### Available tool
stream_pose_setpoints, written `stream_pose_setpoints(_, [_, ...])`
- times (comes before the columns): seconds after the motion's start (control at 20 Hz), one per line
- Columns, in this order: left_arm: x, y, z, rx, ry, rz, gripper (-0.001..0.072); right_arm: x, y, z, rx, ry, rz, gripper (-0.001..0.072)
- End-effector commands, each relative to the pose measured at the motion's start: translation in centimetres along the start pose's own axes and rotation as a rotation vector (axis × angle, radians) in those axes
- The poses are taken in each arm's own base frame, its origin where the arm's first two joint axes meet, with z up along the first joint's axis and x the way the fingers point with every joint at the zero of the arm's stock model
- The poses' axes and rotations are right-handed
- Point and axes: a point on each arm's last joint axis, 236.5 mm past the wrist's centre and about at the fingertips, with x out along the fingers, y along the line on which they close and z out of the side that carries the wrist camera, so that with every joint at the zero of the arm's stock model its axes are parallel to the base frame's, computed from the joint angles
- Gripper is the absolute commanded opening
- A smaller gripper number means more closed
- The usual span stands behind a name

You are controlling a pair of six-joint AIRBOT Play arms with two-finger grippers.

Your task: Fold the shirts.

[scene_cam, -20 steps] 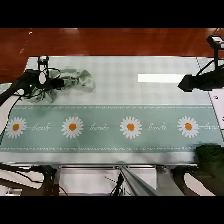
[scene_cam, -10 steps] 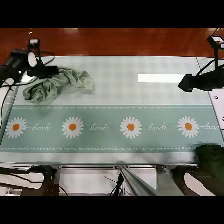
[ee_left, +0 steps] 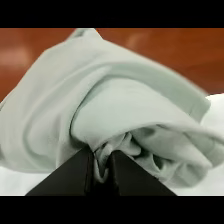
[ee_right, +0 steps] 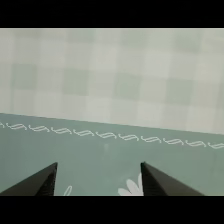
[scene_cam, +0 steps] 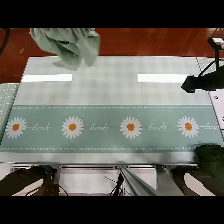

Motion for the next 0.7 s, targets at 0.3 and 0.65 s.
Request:
stream_pose_setpoints(0.3, [-7.4, -16.4, -3.9, 0.135, 0.093, -0.376, 0.0028, -0.4, -2.9, -2.9, -0.038, 0.126, -0.121, 0.0597])
stream_pose_setpoints(0.65, [3.1, -23.3, -20.1, 0.234, 0.517, -0.395, 0.0029, -0.4, -2.9, -2.9, -0.038, 0.125, -0.121, 0.0597])
